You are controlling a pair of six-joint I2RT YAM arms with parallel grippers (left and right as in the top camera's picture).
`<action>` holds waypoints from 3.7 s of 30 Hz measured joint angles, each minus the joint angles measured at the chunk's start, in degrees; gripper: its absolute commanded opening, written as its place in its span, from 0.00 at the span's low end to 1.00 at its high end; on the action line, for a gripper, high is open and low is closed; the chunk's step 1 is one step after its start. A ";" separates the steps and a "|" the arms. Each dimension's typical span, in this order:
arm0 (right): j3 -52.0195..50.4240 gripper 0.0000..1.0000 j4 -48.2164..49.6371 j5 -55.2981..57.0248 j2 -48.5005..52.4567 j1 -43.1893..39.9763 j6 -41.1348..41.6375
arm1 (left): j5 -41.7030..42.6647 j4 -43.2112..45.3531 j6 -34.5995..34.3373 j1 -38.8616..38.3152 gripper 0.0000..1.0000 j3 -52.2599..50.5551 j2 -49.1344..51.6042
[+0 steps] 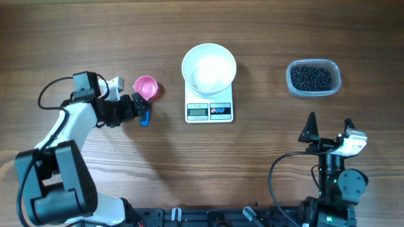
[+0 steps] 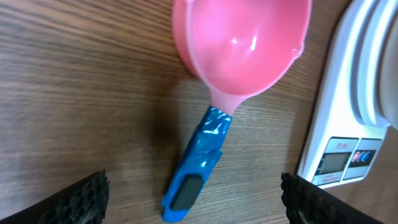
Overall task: Scoop item into bowl and weigh 150g on scale
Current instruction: 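Move the left gripper to the blue handle of the pink scoop, then close the left gripper on the blue handle and lift the scoop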
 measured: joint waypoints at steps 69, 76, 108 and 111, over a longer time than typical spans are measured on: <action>0.00 1.00 0.00 0.00 0.00 0.00 0.00 | 8.61 1.97 3.02 -3.89 0.45 2.54 9.57; 0.00 0.99 0.00 0.00 0.00 0.00 0.00 | 8.13 1.88 2.86 -3.91 0.37 2.38 9.81; 0.00 1.00 0.00 0.00 0.00 0.00 0.00 | 8.22 1.55 2.62 -4.22 0.19 1.66 9.90; 0.00 1.00 0.00 0.00 0.00 0.00 0.00 | 9.07 1.53 2.62 -4.22 0.17 1.55 9.90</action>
